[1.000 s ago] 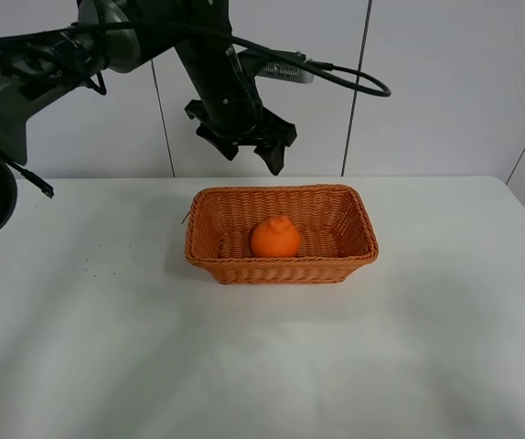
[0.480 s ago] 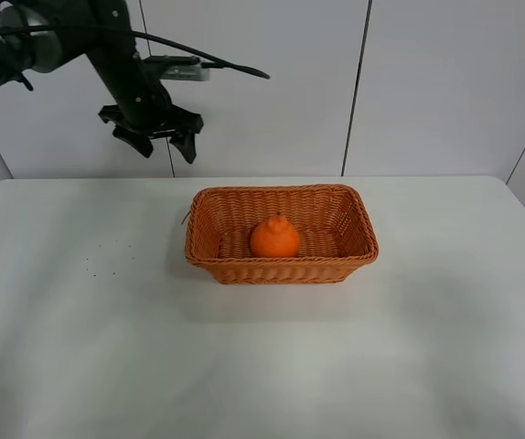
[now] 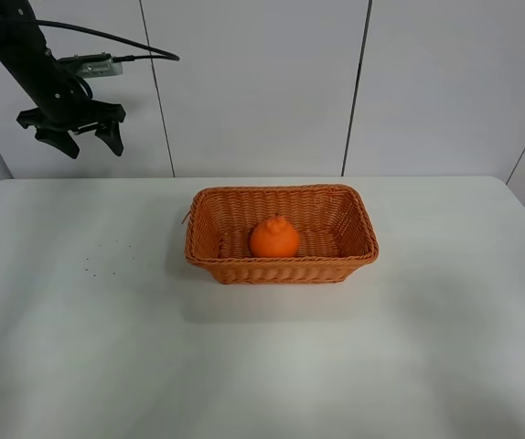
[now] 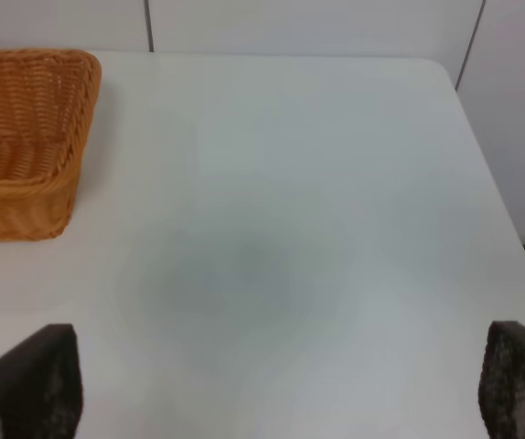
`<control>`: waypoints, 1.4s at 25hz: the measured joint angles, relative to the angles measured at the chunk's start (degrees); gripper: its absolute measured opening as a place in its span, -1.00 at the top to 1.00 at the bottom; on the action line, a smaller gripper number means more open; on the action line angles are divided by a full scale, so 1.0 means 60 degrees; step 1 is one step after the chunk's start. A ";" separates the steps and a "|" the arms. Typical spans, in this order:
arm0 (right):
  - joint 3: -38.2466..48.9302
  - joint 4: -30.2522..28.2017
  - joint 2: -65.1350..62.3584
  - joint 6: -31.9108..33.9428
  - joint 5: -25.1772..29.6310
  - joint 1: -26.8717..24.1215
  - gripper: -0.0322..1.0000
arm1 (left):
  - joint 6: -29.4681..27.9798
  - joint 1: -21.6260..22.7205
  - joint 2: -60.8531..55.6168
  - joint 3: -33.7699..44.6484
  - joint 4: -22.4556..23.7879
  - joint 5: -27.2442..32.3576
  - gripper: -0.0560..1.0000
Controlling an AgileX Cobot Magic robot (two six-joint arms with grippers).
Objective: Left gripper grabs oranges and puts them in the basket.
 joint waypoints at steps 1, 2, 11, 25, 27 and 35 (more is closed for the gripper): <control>0.0000 0.0000 0.0000 0.0000 0.0000 0.0000 -0.41 | 0.0000 -0.0025 0.0000 0.0009 -0.0010 0.0068 -0.74; 0.0000 0.0000 0.0000 0.0000 0.0000 0.0000 -0.41 | 0.0000 -0.0060 0.0000 0.0053 -0.0012 0.0110 -0.74; 0.0000 0.0000 0.0000 0.0000 0.0000 0.0000 -0.41 | -0.0100 -0.0183 -0.1423 0.2140 0.0123 0.0129 -0.73; 0.0000 0.0000 0.0000 0.0000 0.0000 0.0000 -0.41 | -0.0350 -0.0183 -0.8376 0.9383 0.0337 0.0121 -0.72; 0.0000 0.0000 0.0000 0.0000 0.0000 0.0000 -0.41 | -0.0350 -0.0183 -0.9659 1.0503 0.0579 0.0121 -0.72; 0.0000 0.0000 0.0000 0.0000 0.0000 0.0000 -0.41 | -0.0803 -0.0183 -1.4158 1.4001 0.1090 -0.0288 -0.72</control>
